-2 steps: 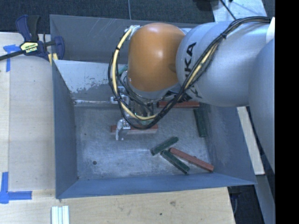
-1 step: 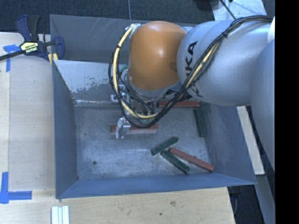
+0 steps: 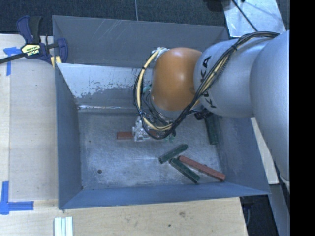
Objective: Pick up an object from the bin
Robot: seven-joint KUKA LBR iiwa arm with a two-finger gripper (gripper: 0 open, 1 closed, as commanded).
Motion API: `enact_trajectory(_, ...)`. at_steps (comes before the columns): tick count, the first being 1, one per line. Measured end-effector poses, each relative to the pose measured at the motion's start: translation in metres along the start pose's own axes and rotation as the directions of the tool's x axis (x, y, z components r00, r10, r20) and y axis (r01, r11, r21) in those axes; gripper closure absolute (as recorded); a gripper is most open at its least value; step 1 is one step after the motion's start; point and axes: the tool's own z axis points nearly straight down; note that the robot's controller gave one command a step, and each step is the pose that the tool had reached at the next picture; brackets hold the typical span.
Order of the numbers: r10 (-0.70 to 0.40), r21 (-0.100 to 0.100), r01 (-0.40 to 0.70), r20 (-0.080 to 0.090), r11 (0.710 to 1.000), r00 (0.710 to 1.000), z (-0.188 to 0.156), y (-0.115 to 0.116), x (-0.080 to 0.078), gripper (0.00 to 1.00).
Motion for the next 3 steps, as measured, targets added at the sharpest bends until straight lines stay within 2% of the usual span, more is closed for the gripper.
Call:
enact_trajectory(1, 0.001, 0.0, -0.001, 0.0, 1.0, 1.0, 0.0, 0.0001, 0.0, 0.0)
enact_trajectory(2, 0.001, 0.0, -0.001, 0.0, 1.0, 1.0, 0.0, 0.0, 0.0, 1.0)
enact_trajectory(3, 0.002, 0.0, -0.002, 0.0, 1.0, 1.0, 0.0, 0.0, 0.0, 0.0)
